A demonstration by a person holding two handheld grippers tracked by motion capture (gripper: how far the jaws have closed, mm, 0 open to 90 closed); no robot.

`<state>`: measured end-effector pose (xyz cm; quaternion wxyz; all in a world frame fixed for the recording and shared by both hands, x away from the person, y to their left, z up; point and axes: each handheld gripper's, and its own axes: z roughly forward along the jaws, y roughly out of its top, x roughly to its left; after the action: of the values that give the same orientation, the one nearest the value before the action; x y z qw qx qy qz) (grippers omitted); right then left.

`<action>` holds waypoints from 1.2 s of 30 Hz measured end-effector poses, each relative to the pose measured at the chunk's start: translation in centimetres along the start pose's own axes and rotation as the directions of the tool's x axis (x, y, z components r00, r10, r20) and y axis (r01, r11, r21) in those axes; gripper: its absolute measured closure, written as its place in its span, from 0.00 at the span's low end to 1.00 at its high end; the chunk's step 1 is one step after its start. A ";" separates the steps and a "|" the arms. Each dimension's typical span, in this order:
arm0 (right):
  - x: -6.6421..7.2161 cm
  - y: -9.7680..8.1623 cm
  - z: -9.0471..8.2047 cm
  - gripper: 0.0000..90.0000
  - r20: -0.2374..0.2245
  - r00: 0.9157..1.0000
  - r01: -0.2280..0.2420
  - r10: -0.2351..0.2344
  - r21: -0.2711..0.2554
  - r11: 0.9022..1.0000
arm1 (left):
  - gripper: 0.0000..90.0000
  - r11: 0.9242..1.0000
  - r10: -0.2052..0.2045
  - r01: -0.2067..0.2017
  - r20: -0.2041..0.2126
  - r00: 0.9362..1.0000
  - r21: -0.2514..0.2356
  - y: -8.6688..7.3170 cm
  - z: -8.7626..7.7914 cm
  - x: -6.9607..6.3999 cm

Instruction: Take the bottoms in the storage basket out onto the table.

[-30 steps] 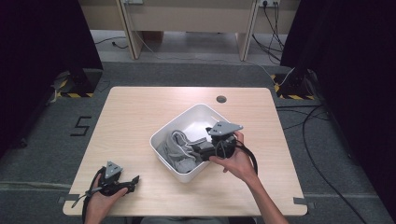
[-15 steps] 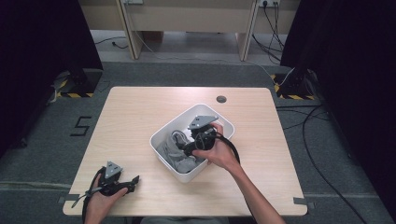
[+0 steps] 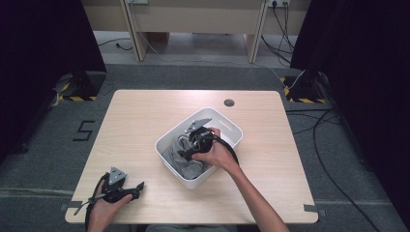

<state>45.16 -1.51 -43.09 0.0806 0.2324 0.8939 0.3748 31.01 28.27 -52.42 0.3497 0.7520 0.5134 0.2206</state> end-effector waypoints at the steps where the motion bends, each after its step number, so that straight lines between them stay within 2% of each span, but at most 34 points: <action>1: -0.1 0.1 0.0 0.18 0.004 1.000 0.003 -0.003 0.001 1.000 | 0.18 1.000 0.000 0.000 0.000 1.000 0.000 0.0 0.0 0.0; 3: 0.0 0.2 0.0 0.18 0.009 1.000 -0.005 0.005 0.003 1.000 | 0.18 1.000 0.000 0.000 0.000 1.000 0.000 0.0 0.0 0.0; 6: 0.0 0.8 -0.1 0.19 0.005 1.000 0.013 -0.013 -0.014 1.000 | 0.18 1.000 0.000 0.000 0.000 1.000 0.000 0.0 0.0 0.0; 8: 0.1 1.0 -0.1 0.19 0.001 1.000 0.009 -0.009 -0.014 1.000 | 0.18 1.000 0.000 0.000 0.000 1.000 0.000 0.0 0.0 0.0; 10: 0.1 1.1 0.5 0.19 -0.006 1.000 0.019 -0.019 0.003 1.000 | 0.18 1.000 0.000 0.000 0.000 1.000 0.000 0.0 0.0 0.0; 11: 0.1 1.2 0.8 0.19 -0.008 1.000 0.007 -0.007 0.016 1.000 | 0.18 1.000 0.000 0.000 0.000 1.000 0.000 0.0 0.0 0.0; 13: 0.0 1.2 1.2 0.19 -0.010 1.000 0.011 -0.011 0.012 1.000 | 0.18 1.000 0.000 0.000 0.000 1.000 0.000 0.0 0.0 0.0; 21: -0.2 1.2 2.7 0.19 -0.020 1.000 0.007 -0.006 0.055 0.998 | 0.18 1.000 0.000 0.000 0.000 1.000 -0.001 0.0 0.0 0.0; 29: -0.7 0.3 4.9 0.17 -0.027 0.999 -0.028 0.032 0.119 0.993 | 0.18 1.000 0.000 0.000 0.000 1.000 0.000 0.0 0.0 0.0; 36: -0.5 0.0 5.9 0.16 -0.024 0.999 -0.024 0.028 0.153 0.988 | 0.18 1.000 0.000 0.000 0.000 1.000 0.000 0.0 0.0 0.0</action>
<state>47.46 1.94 -47.29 0.0462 0.2446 0.9178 0.3093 31.01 28.27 -52.42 0.3497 0.7521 0.5133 0.2206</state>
